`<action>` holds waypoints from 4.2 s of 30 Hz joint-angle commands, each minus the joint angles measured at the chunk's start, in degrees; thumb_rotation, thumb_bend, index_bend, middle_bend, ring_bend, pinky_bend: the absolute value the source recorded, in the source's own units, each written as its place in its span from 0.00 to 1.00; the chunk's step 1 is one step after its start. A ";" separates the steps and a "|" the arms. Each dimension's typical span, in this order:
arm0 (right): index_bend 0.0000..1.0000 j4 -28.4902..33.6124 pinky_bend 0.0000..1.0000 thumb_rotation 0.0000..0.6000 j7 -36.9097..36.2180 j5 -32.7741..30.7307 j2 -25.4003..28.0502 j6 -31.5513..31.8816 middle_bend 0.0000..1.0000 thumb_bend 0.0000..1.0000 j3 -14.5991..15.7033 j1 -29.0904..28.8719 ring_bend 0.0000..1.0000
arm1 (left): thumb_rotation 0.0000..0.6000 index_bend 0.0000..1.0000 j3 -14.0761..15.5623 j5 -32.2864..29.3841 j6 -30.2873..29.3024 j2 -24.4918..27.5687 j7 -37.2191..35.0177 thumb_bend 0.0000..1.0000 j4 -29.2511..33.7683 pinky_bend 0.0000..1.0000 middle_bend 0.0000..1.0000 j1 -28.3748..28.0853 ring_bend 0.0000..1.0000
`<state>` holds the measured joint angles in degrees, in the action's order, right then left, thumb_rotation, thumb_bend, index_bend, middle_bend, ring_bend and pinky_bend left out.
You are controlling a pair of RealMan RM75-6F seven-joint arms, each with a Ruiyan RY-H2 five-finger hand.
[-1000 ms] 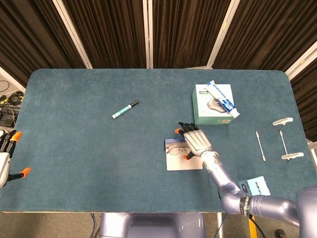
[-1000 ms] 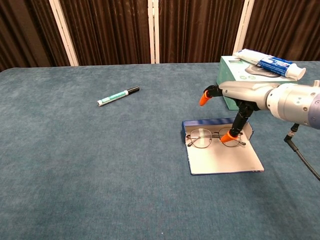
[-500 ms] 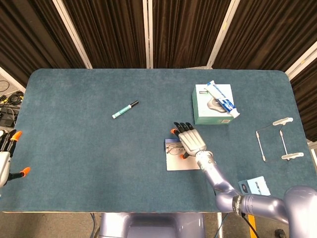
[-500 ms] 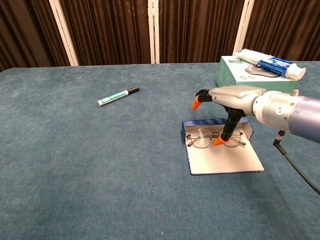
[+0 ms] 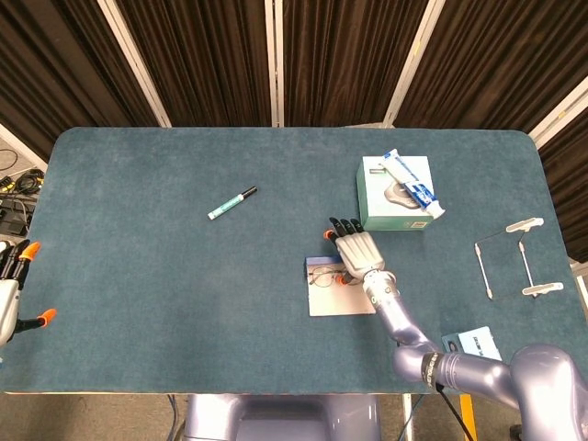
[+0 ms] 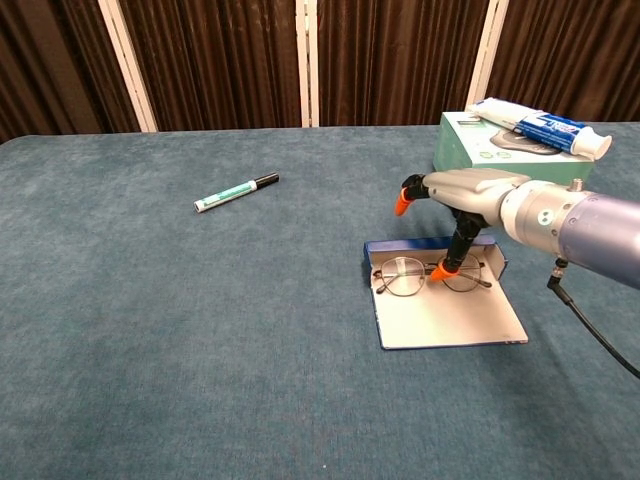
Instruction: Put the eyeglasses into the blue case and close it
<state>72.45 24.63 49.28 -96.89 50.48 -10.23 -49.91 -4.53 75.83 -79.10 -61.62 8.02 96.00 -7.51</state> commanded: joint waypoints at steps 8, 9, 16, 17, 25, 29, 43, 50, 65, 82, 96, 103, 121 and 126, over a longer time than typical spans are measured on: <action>0.25 -3.86 0.00 1.00 0.77 -0.74 -1.90 2.80 0.00 0.05 -1.70 0.73 0.00 | 1.00 0.00 0.09 0.17 -0.23 -0.02 0.24 0.00 0.27 0.00 0.00 0.01 0.00; 0.25 -3.80 0.00 1.00 0.84 -0.71 -1.86 2.86 0.00 0.05 -1.74 0.83 0.00 | 1.00 0.00 0.09 0.18 -0.23 -0.01 0.22 0.00 0.26 0.00 0.00 0.01 0.00; 0.25 1.54 0.00 1.00 0.34 1.72 0.48 3.86 0.00 0.05 -1.36 2.23 0.00 | 1.00 0.00 0.09 0.09 -0.15 0.01 0.13 0.00 0.22 0.00 0.00 -0.05 0.00; 0.25 2.61 0.00 1.00 0.31 2.29 0.94 4.13 0.00 0.05 -1.18 2.45 0.00 | 1.00 0.00 0.09 0.09 -0.13 0.00 0.11 0.00 0.22 0.00 0.00 -0.06 0.00; 0.25 12.99 0.00 1.00 -0.45 10.17 6.68 7.15 0.00 0.05 2.95 5.75 0.00 | 1.00 0.00 0.33 0.70 -0.45 0.06 0.15 0.00 0.46 0.00 0.00 0.03 0.00; 0.25 17.60 0.00 1.00 -0.45 15.19 9.83 8.71 0.00 0.05 6.70 8.02 0.00 | 1.00 0.00 0.69 1.68 -0.98 0.17 0.20 0.00 0.90 0.00 0.00 0.22 0.00; 0.27 14.51 0.00 1.00 2.87 24.62 8.65 10.94 0.00 0.12 12.22 11.33 0.00 | 1.00 0.00 1.29 3.98 -2.39 0.70 -0.44 0.00 1.75 0.00 0.00 0.75 0.00; 0.28 12.85 0.00 1.00 3.57 25.72 7.03 9.86 0.00 0.14 12.38 11.67 0.00 | 1.00 0.00 1.18 3.69 -2.26 0.70 -0.48 0.00 1.65 0.00 0.00 0.73 0.00; 0.30 8.58 0.00 1.00 3.02 26.44 3.80 7.92 0.00 0.16 10.99 12.37 0.00 | 1.00 0.00 1.04 3.07 -1.84 0.55 -0.30 0.00 1.37 0.00 0.00 0.62 0.00; 0.37 6.30 0.00 1.00 2.42 27.83 2.84 7.41 0.03 0.38 10.41 13.37 0.00 | 1.00 0.00 1.02 2.98 -1.72 0.55 -0.18 0.00 1.45 0.00 0.00 0.57 0.00; 0.40 5.17 0.00 1.00 0.82 28.97 2.30 7.93 0.05 0.44 8.61 13.58 0.00 | 1.00 0.00 1.01 3.03 -1.84 0.64 -0.27 0.00 1.53 0.00 0.00 0.63 0.00; 0.40 3.97 0.00 1.00 1.25 27.54 1.09 7.50 0.05 0.44 6.26 12.81 0.00 | 1.00 0.00 0.98 2.88 -1.65 0.55 -0.17 0.00 1.44 0.00 0.00 0.54 0.00; 0.66 7.39 0.00 1.00 -1.04 31.79 5.41 10.21 0.10 0.45 8.02 14.32 0.00 | 1.00 0.00 1.20 3.30 -2.10 0.66 -0.28 0.00 1.78 0.00 0.00 0.83 0.00; 0.67 11.76 0.00 1.00 -0.63 34.33 9.75 9.85 0.10 0.45 10.29 14.70 0.00 | 1.00 0.00 1.38 3.69 -2.28 0.68 -0.10 0.00 1.99 0.00 0.00 0.92 0.00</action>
<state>82.62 23.66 82.30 -88.80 60.49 -1.08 -35.42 -3.16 79.51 -81.37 -60.94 7.91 97.98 -6.59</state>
